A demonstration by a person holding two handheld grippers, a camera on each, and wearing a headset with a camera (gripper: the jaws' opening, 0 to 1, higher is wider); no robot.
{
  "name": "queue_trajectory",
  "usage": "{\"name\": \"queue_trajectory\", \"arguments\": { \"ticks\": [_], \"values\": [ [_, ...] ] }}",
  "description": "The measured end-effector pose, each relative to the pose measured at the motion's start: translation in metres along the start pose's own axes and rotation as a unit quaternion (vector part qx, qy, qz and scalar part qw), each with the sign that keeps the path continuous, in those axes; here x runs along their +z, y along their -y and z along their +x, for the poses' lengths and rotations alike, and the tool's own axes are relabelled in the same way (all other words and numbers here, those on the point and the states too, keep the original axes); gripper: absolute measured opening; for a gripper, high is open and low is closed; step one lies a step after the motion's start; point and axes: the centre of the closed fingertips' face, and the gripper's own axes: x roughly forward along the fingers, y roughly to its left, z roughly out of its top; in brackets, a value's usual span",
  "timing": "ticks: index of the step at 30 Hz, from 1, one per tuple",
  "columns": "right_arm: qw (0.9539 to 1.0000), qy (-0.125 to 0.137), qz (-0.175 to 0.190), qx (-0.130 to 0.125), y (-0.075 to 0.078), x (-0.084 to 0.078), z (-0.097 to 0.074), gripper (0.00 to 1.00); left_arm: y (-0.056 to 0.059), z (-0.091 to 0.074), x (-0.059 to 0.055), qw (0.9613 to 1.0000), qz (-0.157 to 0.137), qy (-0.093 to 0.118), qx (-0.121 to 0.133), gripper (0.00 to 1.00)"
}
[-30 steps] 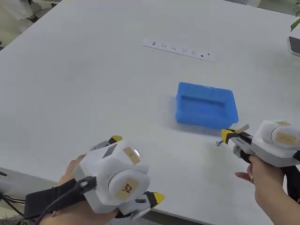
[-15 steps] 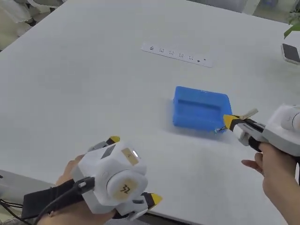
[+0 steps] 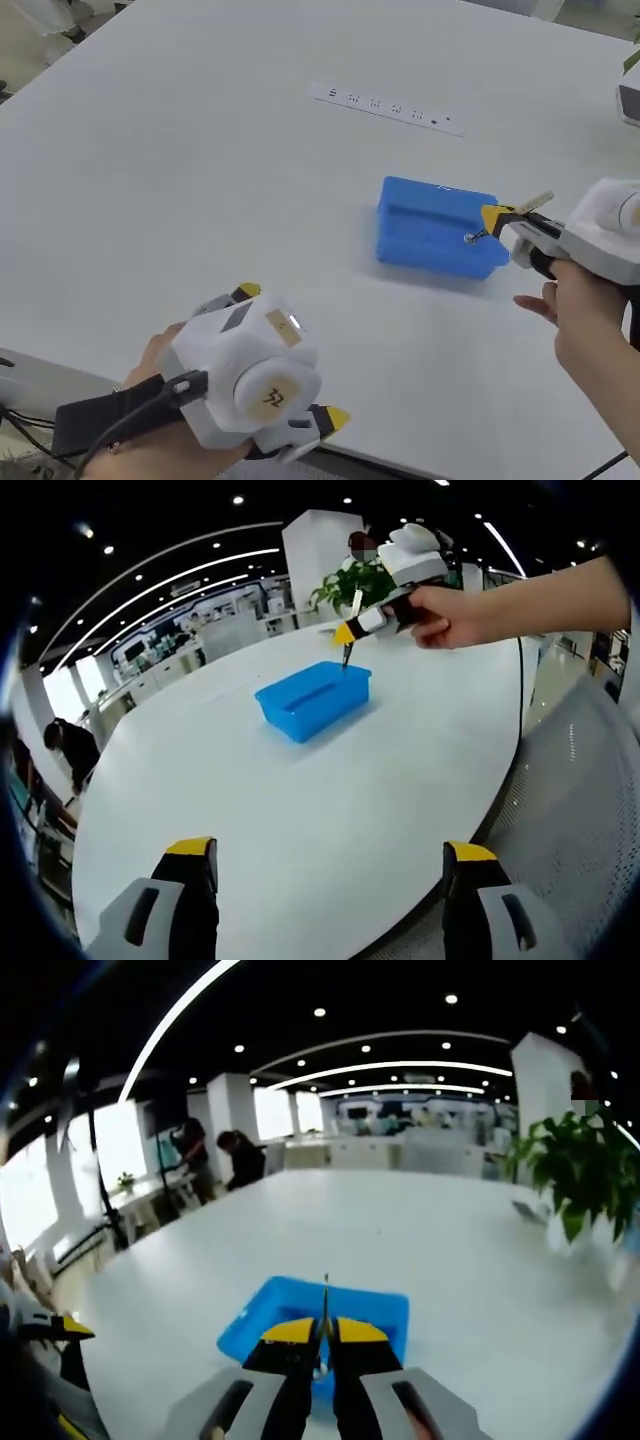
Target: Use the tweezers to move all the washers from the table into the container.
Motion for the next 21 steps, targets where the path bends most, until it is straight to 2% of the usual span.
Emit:
{"name": "queue_trajectory", "arguments": {
  "ticks": [4,10,12,18,21],
  "values": [
    [0.9999,-0.009,0.011,-0.002,0.003,-0.011,0.009,0.02,0.001,0.001,-0.002,1.0000,0.000,-0.005,-0.002,0.95],
    [0.9995,-0.031,0.001,-0.010,0.010,-0.026,0.020,0.02,0.004,0.002,-0.004,0.9999,0.004,-0.012,-0.008,0.95],
    [0.9993,-0.036,-0.005,-0.007,0.008,-0.026,0.020,0.02,0.004,0.002,-0.006,0.9998,0.004,-0.016,-0.009,0.95],
    [0.9991,-0.042,-0.005,-0.009,0.017,-0.030,0.027,0.03,0.005,0.003,-0.008,0.9997,0.005,-0.023,-0.011,0.95],
    [0.9987,-0.045,-0.019,-0.010,0.018,-0.033,0.032,0.03,0.005,0.003,-0.009,0.9996,0.004,-0.025,-0.012,0.95]
  ]
}}
